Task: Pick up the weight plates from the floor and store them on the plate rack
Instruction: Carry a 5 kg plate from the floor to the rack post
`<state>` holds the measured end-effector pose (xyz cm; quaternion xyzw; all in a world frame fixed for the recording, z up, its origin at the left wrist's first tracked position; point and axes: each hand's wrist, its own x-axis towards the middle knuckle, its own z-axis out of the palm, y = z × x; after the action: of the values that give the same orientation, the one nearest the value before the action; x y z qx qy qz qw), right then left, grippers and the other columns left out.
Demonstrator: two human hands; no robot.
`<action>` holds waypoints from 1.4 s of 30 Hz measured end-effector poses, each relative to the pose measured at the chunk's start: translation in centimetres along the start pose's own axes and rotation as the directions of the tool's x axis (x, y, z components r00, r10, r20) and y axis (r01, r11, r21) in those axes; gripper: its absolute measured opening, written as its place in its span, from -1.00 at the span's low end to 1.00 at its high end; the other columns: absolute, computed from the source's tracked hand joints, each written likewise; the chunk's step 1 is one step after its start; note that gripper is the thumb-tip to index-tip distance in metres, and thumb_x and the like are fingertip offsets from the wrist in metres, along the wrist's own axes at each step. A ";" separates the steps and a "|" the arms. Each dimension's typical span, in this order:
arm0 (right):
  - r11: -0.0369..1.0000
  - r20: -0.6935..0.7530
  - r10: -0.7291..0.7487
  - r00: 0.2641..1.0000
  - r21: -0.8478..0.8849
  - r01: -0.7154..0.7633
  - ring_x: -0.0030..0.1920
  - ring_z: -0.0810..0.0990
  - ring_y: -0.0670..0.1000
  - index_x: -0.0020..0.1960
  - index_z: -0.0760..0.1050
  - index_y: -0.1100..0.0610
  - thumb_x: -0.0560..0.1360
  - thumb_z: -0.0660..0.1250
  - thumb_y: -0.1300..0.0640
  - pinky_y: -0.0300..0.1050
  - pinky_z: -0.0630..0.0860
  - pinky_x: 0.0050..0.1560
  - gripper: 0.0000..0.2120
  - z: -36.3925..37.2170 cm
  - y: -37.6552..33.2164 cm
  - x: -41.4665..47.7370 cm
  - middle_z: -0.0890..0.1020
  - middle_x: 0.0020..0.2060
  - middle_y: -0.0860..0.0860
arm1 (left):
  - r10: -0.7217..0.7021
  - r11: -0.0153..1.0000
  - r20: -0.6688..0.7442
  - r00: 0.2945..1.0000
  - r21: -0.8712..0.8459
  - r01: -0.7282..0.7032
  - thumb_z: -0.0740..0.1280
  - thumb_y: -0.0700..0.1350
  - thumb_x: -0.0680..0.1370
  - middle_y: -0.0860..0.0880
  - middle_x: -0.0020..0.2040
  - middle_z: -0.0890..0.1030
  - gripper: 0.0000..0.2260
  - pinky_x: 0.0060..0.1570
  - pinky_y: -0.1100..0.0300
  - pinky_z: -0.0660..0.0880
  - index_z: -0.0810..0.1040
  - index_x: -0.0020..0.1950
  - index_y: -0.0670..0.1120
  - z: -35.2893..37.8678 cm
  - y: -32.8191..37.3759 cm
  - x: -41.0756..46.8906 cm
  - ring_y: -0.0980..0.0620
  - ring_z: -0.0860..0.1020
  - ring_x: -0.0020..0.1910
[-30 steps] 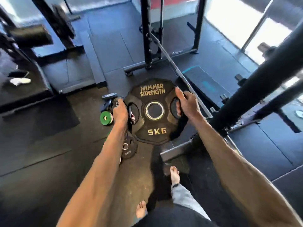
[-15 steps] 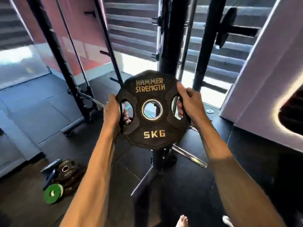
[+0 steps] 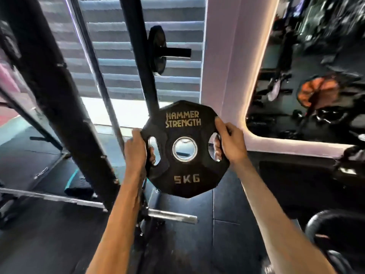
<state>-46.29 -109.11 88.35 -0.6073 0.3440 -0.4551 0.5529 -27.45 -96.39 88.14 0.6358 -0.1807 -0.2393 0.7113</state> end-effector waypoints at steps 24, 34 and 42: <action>0.996 -0.186 -0.061 0.981 0.055 0.072 -0.63 0.30 0.04 -0.33 0.32 0.11 0.58 0.30 -0.14 -0.22 0.26 -0.55 -0.56 -5.7 4.5 33.0 0.36 -0.54 0.14 | 0.127 0.983 0.132 0.983 0.114 -0.142 0.06 0.06 0.63 -0.25 -0.52 0.40 -0.45 -0.49 0.11 0.39 0.43 -0.46 -0.22 25.4 0.9 26.9 -0.11 0.37 -0.60; 0.983 0.012 -0.149 0.989 0.114 0.146 -0.58 0.33 0.07 -0.40 0.39 -0.03 0.59 0.29 -0.12 -0.19 0.31 -0.51 -0.59 -2.6 4.7 46.8 0.42 -0.50 0.12 | 0.227 0.963 -0.108 0.968 0.171 -0.207 0.12 0.23 0.49 -0.14 -0.43 0.52 -0.53 -0.20 -0.19 0.49 0.54 -0.40 -0.08 29.0 3.7 35.6 -0.17 0.52 -0.35; 0.965 0.274 -0.221 0.936 0.197 0.171 -0.58 0.39 0.14 -0.20 0.45 0.24 0.62 0.25 -0.08 -0.15 0.37 -0.52 -0.59 -2.2 6.6 59.5 0.45 -0.49 0.15 | 0.258 0.966 -0.397 0.881 0.118 -0.230 0.16 0.06 0.59 -0.19 -0.52 0.40 -0.52 -0.53 0.13 0.32 0.46 -0.47 -0.15 35.6 4.7 38.6 -0.10 0.38 -0.58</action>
<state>-27.00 -165.69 92.05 -0.6500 0.1555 -0.4406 0.5994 -15.28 -147.14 95.48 0.6672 -0.1146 -0.0034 0.7360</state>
